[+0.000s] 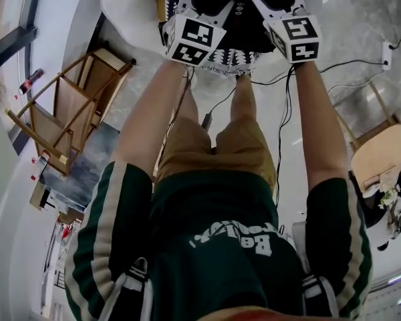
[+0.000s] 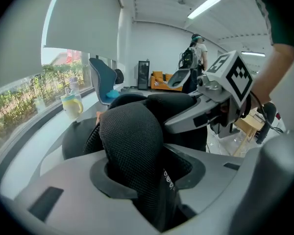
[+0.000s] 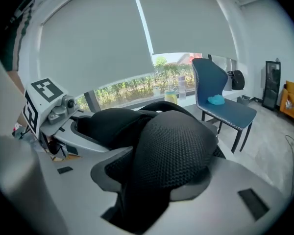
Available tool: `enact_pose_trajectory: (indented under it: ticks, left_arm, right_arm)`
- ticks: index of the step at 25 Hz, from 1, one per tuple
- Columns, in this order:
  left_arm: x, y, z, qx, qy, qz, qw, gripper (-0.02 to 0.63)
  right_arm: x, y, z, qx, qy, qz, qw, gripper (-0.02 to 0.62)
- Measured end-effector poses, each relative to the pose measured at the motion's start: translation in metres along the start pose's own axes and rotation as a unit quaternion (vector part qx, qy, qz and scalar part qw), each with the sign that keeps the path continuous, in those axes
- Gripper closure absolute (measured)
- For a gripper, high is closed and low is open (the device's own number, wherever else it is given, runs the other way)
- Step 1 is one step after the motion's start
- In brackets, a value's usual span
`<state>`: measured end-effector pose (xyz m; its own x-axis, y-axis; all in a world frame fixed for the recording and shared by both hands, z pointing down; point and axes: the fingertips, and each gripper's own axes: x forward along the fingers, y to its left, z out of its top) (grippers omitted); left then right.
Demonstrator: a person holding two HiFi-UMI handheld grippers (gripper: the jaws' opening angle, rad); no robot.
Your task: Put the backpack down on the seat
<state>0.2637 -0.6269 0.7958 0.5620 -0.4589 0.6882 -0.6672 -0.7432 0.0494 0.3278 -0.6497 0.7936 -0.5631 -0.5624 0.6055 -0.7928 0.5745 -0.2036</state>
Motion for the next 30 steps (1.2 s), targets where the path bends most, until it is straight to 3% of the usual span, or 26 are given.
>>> enact_pose_trajectory:
  ticks: [8, 15, 19, 24, 30]
  left_arm:
    - [0.050, 0.022, 0.009, -0.019, 0.033, 0.022, 0.9990, 0.414]
    - [0.050, 0.009, 0.006, -0.033, 0.027, 0.024, 0.9988, 0.408]
    - [0.044, 0.004, 0.002, -0.029, 0.025, 0.042, 0.9984, 0.362]
    - [0.036, 0.001, 0.000, -0.035, 0.016, 0.068, 0.9969, 0.334]
    - [0.025, 0.000, -0.004, -0.026, 0.015, 0.098, 0.9948, 0.257]
  right_arm:
    - [0.035, -0.047, -0.002, 0.031, 0.035, -0.023, 0.999, 0.388]
    - [0.021, -0.049, -0.011, 0.042, 0.030, -0.038, 0.998, 0.376]
    - [0.008, -0.045, -0.023, 0.036, 0.033, -0.078, 0.996, 0.354]
    - [-0.016, -0.054, -0.050, 0.035, 0.065, -0.172, 0.982, 0.331]
    - [-0.039, -0.054, -0.064, 0.041, 0.060, -0.197, 0.978, 0.327]
